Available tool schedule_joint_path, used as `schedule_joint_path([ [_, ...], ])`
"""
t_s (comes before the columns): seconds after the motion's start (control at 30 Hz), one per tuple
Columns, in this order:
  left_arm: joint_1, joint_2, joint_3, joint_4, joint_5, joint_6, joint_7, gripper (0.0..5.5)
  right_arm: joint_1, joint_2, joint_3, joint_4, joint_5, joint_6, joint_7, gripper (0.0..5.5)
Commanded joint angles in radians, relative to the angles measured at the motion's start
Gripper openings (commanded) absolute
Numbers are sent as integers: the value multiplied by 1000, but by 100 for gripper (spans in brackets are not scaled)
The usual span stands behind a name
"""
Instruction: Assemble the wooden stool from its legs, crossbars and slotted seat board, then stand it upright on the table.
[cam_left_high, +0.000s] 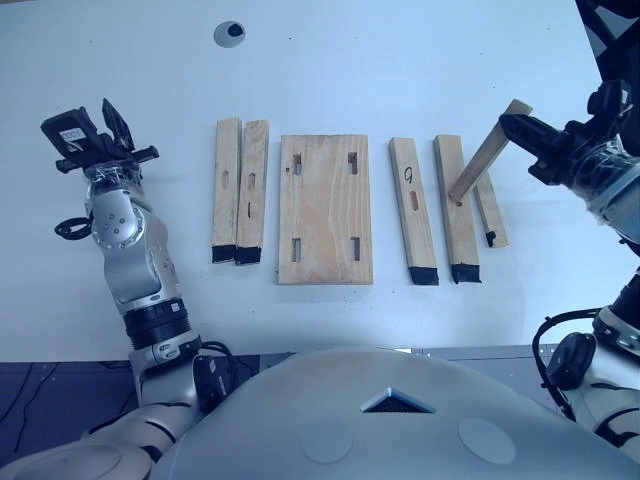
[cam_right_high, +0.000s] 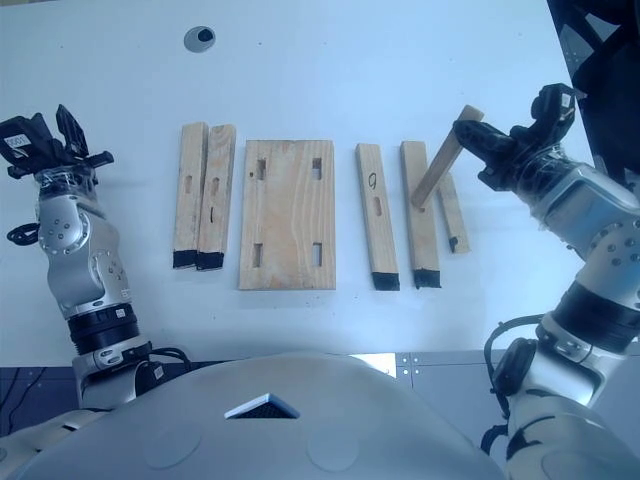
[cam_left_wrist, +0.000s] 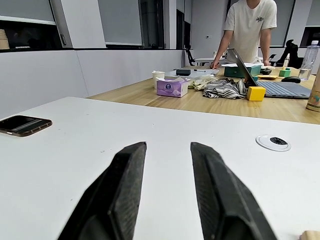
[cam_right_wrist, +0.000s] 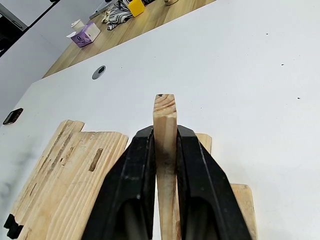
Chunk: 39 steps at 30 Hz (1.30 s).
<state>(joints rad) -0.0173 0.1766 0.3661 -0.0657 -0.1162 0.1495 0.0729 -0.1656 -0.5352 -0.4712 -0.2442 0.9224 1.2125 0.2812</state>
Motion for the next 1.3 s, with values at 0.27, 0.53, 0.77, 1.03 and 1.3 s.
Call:
schedule_joint_path([
  [0.27, 42, -14, -20, -29, 3, 11, 1, 159, -75, -92, -26, 77, -9, 49, 32, 39],
  [0.53, 36, -26, -36, -14, 8, 5, 5, 159, -59, -114, 22, 83, -67, 23, 74, 39],
  [0.77, 32, -22, -39, -5, 3, 1, 2, 159, -22, -92, 63, 60, -94, -5, 91, 39],
  [1.03, 28, -31, -50, 5, 4, -4, 9, 159, -56, -37, 31, 60, -54, 43, 50, 39],
  [1.3, 28, -29, -49, 13, 2, -9, 7, 159, -48, -39, 49, 57, -62, 40, 43, 39],
])
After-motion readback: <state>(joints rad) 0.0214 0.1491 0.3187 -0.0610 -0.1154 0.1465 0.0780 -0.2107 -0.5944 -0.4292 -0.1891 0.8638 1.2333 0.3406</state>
